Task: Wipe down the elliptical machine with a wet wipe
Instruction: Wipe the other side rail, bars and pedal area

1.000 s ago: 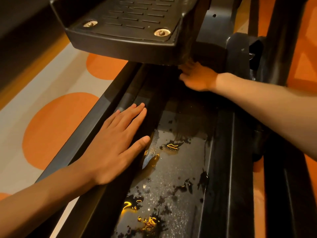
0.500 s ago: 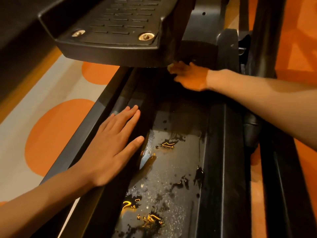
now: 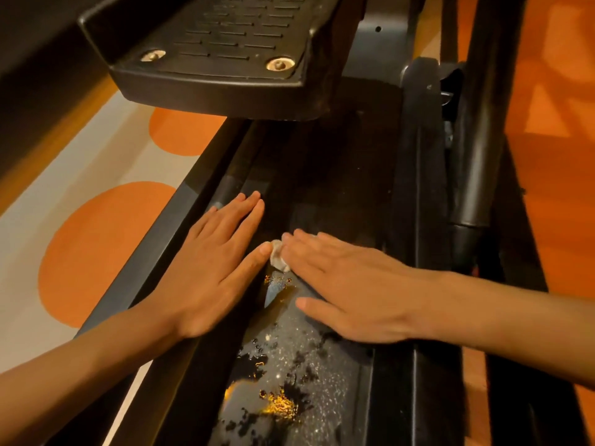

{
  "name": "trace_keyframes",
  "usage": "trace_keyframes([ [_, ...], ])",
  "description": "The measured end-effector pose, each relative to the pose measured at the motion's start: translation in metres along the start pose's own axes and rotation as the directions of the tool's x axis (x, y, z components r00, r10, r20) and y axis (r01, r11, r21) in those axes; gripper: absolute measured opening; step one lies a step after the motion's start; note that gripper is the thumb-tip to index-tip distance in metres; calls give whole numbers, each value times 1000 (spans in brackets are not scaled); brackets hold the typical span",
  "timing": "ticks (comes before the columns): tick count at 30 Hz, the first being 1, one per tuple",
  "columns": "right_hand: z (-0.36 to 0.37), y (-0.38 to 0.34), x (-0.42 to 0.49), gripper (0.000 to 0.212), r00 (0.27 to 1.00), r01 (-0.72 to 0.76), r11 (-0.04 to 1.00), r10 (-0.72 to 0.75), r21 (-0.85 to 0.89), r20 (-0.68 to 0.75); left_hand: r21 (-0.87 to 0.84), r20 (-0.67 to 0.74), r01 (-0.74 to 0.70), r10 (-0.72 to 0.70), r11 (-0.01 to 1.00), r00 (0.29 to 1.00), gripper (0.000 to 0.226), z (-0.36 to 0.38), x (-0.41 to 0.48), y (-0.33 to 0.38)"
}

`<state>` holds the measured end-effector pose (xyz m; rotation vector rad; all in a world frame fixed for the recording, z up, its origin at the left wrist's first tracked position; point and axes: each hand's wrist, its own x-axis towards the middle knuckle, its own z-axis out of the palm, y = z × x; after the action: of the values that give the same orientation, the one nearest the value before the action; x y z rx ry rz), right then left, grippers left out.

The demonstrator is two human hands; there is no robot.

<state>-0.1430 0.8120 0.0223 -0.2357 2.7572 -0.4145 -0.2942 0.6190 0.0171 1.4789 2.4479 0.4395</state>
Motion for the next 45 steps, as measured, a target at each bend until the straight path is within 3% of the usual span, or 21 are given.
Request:
trace_keyframes([
  [2, -2, 15, 6, 70, 999, -29, 998, 27, -56, -27, -9, 2, 5, -5, 1000, 1000, 71, 1, 1, 2],
  [5, -20, 83, 47, 71, 967, -244, 969, 240, -45, -84, -20, 14, 11, -11, 1000, 1000, 72, 0, 1, 1],
  [8, -53, 153, 80, 71, 895, -445, 895, 444, -17, -30, -26, 11, 18, -18, 999, 1000, 71, 1, 1, 0],
  [11, -59, 154, 81, 78, 846, -532, 845, 533, -58, -4, -35, 15, 11, -10, 999, 1000, 71, 1, 2, 0],
  [15, -21, 59, 25, 105, 870, -492, 859, 479, -145, -116, -29, 7, 6, -6, 1000, 1000, 72, 0, 2, -2],
  [19, -5, -11, -25, 106, 940, -336, 934, 341, -121, 22, -30, 5, 2, -2, 1000, 1000, 71, 2, 2, -5],
  [22, -17, 26, -3, 103, 914, -405, 906, 400, -124, -64, -26, 3, -2, 2, 1000, 1000, 70, 2, 3, -3],
  [24, -37, 75, 23, 94, 855, -516, 852, 507, -90, -104, -17, 10, -4, 4, 1000, 1000, 71, 2, 3, -2],
  [28, -58, 117, 53, 76, 787, -615, 788, 616, 40, -41, -6, 8, -2, 2, 1000, 1000, 73, 1, 4, -1],
  [30, -50, 94, 37, 71, 801, -596, 802, 597, 32, -50, -6, 8, 1, -1, 1000, 1000, 74, 0, 3, -1],
  [33, -27, 50, -3, 82, 876, -482, 871, 482, -90, -23, -10, -2, 0, 0, 1000, 1000, 74, 1, 3, -2],
  [35, -25, 55, -8, 81, 894, -444, 885, 449, -137, 4, -14, -8, -1, 1, 1000, 1000, 74, 2, 2, -4],
  [41, -54, 118, 53, 78, 771, -636, 766, 634, -96, -51, -15, -3, 3, -4, 1000, 1000, 71, 2, 2, -2],
  [45, -36, 78, 13, 82, 822, -569, 819, 564, -75, -74, -13, -6, 2, -2, 1000, 1000, 75, 1, 3, -1],
])
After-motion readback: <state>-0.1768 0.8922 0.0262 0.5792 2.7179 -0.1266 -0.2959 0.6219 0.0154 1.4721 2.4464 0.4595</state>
